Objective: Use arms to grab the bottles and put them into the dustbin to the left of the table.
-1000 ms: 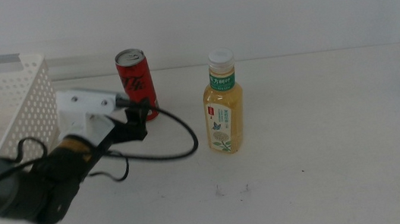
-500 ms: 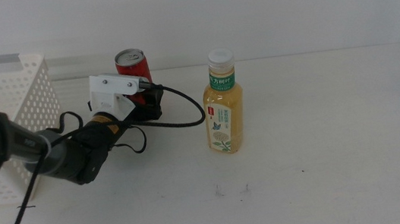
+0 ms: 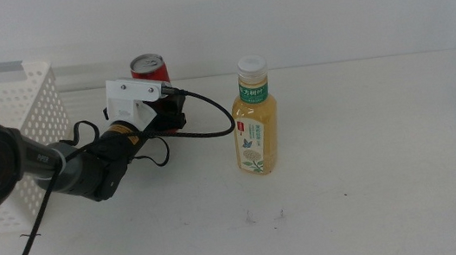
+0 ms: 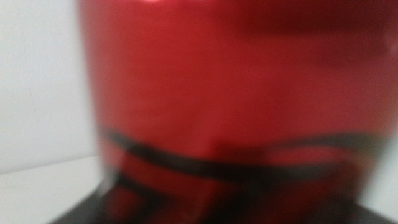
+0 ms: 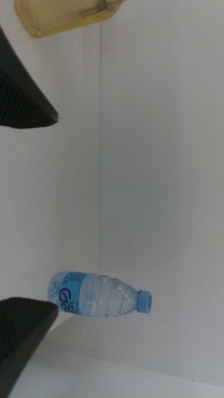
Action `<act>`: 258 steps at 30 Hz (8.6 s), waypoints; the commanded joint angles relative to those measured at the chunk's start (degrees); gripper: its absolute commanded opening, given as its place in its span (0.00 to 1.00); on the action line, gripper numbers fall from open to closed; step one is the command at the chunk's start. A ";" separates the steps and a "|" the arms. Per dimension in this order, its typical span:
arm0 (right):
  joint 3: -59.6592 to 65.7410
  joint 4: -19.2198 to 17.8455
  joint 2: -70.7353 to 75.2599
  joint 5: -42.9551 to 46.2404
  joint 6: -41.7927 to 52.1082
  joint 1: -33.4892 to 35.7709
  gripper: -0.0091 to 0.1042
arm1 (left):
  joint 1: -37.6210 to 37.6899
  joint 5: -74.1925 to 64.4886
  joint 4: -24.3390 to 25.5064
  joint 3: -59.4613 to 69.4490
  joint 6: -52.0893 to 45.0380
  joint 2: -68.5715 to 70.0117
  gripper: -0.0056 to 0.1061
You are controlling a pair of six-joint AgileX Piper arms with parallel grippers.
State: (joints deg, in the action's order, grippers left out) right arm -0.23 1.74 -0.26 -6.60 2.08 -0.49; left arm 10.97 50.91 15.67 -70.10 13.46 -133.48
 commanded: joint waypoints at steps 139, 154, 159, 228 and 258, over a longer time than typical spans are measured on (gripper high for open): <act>0.23 -0.09 0.26 0.54 0.29 -0.22 0.89 | 27.34 5.88 -18.82 35.09 -6.98 25.19 0.89; 0.23 -0.09 0.26 0.54 0.29 -0.22 0.89 | 26.00 5.37 -19.14 26.87 -5.56 17.26 0.89; 0.23 -0.09 0.26 0.54 0.29 -0.22 0.89 | 26.00 5.36 -19.14 23.43 -5.56 14.25 0.89; 0.23 -0.09 0.26 0.54 0.29 -0.22 0.89 | -15.83 -114.45 -24.25 -13.25 -34.58 49.74 0.04; 0.23 -0.09 0.26 0.54 0.29 -0.22 0.89 | -31.25 -115.76 -23.15 -25.99 -42.14 18.95 0.11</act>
State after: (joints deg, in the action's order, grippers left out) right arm -0.23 1.74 -0.26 -6.57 2.08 -0.49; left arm -20.11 -66.52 -6.39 -94.94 -28.47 -114.75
